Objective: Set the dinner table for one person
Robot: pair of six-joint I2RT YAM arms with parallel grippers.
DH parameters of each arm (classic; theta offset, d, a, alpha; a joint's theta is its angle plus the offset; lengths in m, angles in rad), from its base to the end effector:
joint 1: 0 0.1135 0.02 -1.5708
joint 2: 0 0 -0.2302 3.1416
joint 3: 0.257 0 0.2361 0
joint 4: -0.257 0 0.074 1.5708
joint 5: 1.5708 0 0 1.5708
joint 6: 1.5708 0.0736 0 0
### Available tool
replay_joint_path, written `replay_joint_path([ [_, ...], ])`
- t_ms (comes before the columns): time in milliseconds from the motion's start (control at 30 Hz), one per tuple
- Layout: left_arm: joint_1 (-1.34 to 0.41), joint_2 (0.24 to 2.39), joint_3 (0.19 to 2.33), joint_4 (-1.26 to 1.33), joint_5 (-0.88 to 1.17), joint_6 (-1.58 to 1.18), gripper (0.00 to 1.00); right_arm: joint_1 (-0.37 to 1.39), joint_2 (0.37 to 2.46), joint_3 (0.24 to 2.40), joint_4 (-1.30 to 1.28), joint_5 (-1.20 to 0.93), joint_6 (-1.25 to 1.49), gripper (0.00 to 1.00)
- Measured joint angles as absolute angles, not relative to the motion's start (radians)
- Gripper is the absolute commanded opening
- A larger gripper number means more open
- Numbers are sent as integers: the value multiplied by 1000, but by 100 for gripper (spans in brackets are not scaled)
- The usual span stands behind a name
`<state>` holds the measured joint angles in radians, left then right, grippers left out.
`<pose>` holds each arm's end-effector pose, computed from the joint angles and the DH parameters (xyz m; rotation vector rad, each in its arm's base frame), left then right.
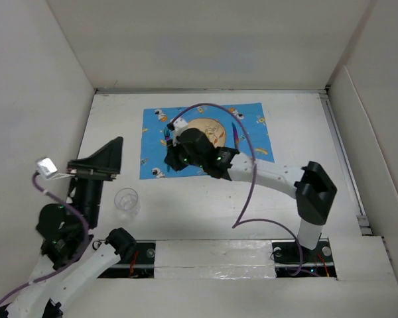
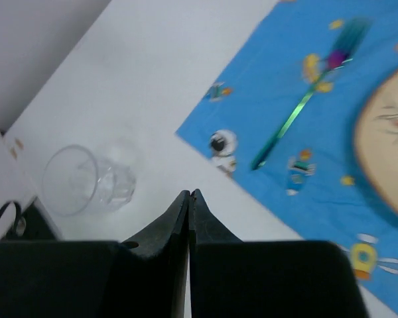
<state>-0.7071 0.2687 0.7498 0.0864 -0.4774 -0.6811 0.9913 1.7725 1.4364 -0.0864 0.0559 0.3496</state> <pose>0.0906 -0.0329 0.4084 -0.4435 1.0357 -1.0085 0.2422 0.3626 0.2599 -0.6217 1.9902 0.7922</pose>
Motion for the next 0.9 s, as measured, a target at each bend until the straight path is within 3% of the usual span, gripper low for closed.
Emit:
replay_joint_path([
  [100, -707, 252, 897, 81, -477, -641, 67, 1080, 1892, 1512, -112, 52, 360, 50],
  [200, -707, 212, 981, 45, -496, -604, 67, 1152, 2002, 1632, -167, 69, 360, 57],
  [667, -707, 94, 1006, -123, -576, -536, 69, 1276, 2350, 2086, -358, 210, 371, 53],
  [733, -707, 89, 1005, -136, -577, -534, 69, 1277, 2381, 2106, -382, 260, 370, 46],
  [833, -707, 65, 994, -147, -582, -531, 69, 1279, 2404, 2109, -408, 292, 370, 20],
  [867, -707, 57, 990, -149, -585, -530, 69, 1279, 2406, 2109, -413, 298, 370, 0],
  [900, -707, 52, 987, -152, -586, -530, 69, 1280, 2406, 2109, -414, 297, 375, 0],
])
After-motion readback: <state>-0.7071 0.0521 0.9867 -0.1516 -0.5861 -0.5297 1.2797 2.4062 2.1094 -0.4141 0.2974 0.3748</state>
